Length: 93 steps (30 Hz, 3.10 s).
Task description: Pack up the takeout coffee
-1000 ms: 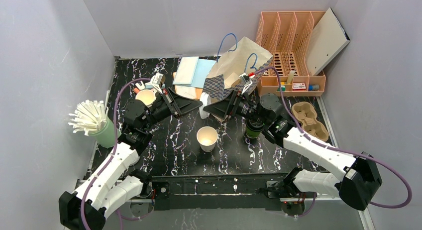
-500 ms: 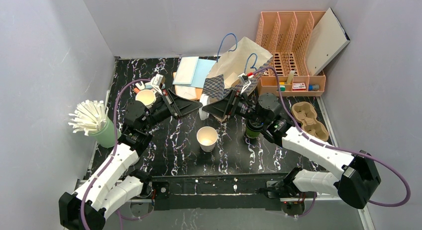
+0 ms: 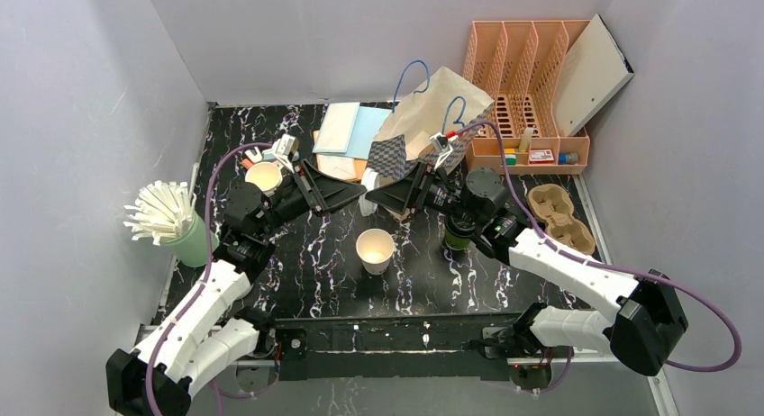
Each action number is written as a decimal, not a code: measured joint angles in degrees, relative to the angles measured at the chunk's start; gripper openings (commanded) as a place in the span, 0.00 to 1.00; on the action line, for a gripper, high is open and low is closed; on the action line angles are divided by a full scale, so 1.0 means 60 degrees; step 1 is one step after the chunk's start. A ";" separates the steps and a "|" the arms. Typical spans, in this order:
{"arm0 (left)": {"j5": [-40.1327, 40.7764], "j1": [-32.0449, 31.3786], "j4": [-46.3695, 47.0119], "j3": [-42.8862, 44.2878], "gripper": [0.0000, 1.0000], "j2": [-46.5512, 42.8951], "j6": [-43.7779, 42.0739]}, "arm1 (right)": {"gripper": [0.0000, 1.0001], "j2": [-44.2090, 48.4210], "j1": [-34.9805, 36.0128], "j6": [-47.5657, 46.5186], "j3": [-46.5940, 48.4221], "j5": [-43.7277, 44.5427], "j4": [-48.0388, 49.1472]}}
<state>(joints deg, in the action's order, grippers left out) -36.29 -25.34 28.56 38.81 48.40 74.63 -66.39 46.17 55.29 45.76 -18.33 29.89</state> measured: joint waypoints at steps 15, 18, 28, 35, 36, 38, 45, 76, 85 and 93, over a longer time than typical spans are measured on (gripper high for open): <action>0.1836 0.0000 -0.5599 0.2091 0.69 -0.0171 -0.4116 | 0.88 0.0630 0.0000 -0.2033 0.0554 0.0554 -0.3428; 0.2299 0.0000 -0.6430 0.2178 0.68 -0.0368 -0.4798 | 0.88 0.0135 0.0000 -0.2849 0.1468 0.0528 -0.5129; 0.2809 0.0000 -0.7260 0.1271 0.64 -0.0437 -0.5417 | 0.85 -0.1213 0.0117 -0.4867 0.3246 0.0634 -0.9224; 0.2881 0.0000 -0.7155 0.0280 0.54 -0.0583 -0.5329 | 0.84 -0.2568 0.1348 -0.5679 0.4608 0.2025 -1.1081; 0.2885 0.0000 -0.7155 0.0109 0.50 -0.0612 -0.5300 | 0.84 -0.2772 0.1545 -0.5748 0.4783 0.2280 -1.1278; 0.2911 0.0000 -0.7078 -0.0175 0.47 -0.0685 -0.5235 | 0.84 -0.3133 0.1865 -0.5847 0.5060 0.2710 -1.1617; 0.2940 0.0000 -0.6823 -0.1147 0.43 -0.1075 -0.4943 | 0.84 -0.4229 0.2386 -0.6047 0.6054 0.3905 -1.2564; 0.2983 -0.0026 -0.4342 -0.2871 0.08 -0.0215 -0.4087 | 0.86 -0.5289 0.2670 -0.6688 0.6874 0.3920 -1.2979; 0.2896 -0.0415 -0.3683 -0.2976 0.07 0.0390 -0.3956 | 0.88 -0.5745 0.2765 -0.6779 0.7191 0.3923 -1.2998; 0.2922 -0.0812 -0.3118 -0.2994 0.06 0.1104 -0.3931 | 0.90 -0.5854 0.2798 -0.6863 0.7351 0.4007 -1.3285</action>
<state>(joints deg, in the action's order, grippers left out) -18.76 -30.22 9.85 20.84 55.02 51.05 -101.51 62.96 14.11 89.86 5.72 -49.82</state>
